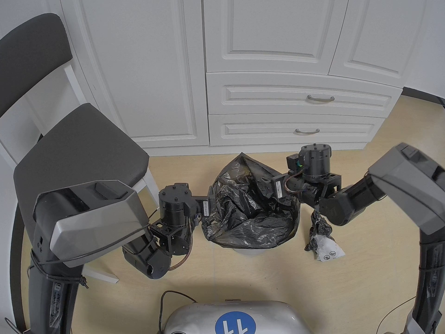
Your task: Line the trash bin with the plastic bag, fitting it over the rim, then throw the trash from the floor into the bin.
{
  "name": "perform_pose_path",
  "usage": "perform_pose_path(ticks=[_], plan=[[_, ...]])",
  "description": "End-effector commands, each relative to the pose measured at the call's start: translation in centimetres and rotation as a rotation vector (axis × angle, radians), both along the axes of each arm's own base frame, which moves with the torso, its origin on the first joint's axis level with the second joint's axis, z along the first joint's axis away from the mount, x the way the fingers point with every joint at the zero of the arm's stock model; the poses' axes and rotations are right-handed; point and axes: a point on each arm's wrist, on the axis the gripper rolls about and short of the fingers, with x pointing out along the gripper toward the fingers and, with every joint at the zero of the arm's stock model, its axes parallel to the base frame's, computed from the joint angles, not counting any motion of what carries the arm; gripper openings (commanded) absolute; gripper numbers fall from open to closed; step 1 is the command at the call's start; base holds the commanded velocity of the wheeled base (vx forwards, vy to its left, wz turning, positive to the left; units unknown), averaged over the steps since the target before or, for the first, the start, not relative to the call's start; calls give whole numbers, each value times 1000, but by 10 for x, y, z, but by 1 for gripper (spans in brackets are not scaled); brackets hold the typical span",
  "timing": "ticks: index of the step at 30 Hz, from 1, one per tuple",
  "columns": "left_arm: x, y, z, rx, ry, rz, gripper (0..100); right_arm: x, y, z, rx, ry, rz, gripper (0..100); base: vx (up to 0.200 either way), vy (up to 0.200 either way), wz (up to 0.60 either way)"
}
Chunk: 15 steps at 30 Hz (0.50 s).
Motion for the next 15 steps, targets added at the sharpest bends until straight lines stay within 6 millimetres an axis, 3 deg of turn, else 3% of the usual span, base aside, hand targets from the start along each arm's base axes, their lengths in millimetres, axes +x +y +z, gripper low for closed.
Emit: perform_pose_path(ticks=[1, 4, 7, 11, 15], plan=[[-5, 0, 59, -49, 91, 1, 100, -15, -41, 75, 104, 80, -104, 100, 0, 0, 0], [2, -5, 82, -128, 177, 25, 100, -14, -48, 73, 104, 128, -113, 100, 0, 0, 0], [9, -11, 88, -166, 315, -34, 100, -12, -54, 64, 110, 168, -96, 100, 0, 0, 0], [18, -9, 76, -172, 380, -96, 100, -12, -57, 51, 110, 209, -77, 100, 0, 0, 0], [26, -7, 52, -158, 400, -81, 100, -6, -58, 35, 99, 242, -85, 100, 0, 0, 0]])
